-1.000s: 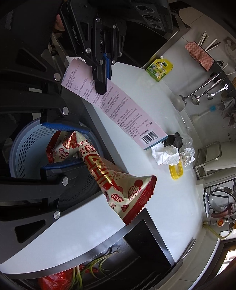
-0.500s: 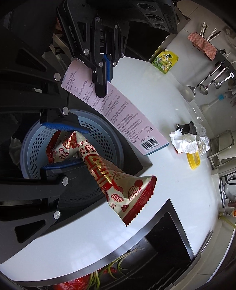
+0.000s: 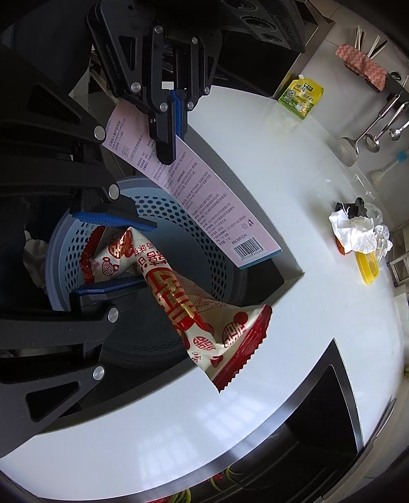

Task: Collect trash
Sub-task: 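Carry the receipt and wrapper over the blue basket with both grippers, then open both grippers to drop the receipt and wrapper into the basket, then grasp the white tissue with the right gripper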

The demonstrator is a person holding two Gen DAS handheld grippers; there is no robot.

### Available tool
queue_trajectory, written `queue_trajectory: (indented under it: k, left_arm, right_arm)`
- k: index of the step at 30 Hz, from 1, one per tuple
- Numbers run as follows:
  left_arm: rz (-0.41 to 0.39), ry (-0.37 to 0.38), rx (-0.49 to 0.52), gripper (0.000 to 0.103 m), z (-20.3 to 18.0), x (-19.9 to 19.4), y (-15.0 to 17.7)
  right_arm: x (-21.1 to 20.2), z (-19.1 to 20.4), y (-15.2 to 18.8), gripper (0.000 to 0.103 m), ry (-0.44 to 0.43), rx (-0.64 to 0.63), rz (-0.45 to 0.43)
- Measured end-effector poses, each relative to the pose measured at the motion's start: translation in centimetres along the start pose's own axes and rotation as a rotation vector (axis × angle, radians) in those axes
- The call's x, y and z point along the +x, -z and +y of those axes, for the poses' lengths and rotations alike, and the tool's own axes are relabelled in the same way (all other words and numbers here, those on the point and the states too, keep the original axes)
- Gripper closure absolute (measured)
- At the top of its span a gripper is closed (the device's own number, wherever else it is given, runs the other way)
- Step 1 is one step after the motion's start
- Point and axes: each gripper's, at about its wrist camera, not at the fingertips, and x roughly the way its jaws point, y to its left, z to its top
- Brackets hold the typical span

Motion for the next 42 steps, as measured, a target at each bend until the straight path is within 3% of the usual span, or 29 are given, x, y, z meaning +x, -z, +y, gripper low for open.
queue_trajectory:
  k: [22, 24, 26, 28, 31, 35, 42]
  left_arm:
    - [0.049, 0.008, -0.019, 0.097, 0.6, 1.3, -0.3]
    - [0.049, 0.008, -0.027, 0.091, 0.9, 1.3, -0.3]
    - [0.042, -0.012, -0.035, 0.069, 1.0, 1.0, -0.2]
    - [0.026, -0.016, -0.051, 0.059, 1.2, 0.7, -0.2]
    - [0.0, -0.033, -0.061, 0.057, 1.3, 0.1, -0.3]
    - [-0.075, -0.081, -0.09, 0.042, 1.9, -1.5, -0.8]
    - [-0.208, -0.153, -0.173, 0.036, 5.1, -4.9, -2.0]
  right_arm:
    - [1.4, -0.1, -0.3, 0.07, 0.001, 0.014, 0.045]
    - [1.5, -0.2, -0.2, 0.067, 0.002, 0.021, 0.047]
    - [1.4, -0.2, -0.1, 0.063, 0.006, 0.025, 0.045]
    - [1.3, -0.1, -0.1, 0.055, 0.011, 0.03, 0.039]
    - [1.0, 0.1, -0.1, 0.054, 0.011, 0.025, 0.028]
    - [-0.2, 0.4, -0.9, 0.051, 0.011, 0.008, -0.028]
    - [-1.9, 1.7, -5.5, 0.046, 0.0, -0.028, -0.143]
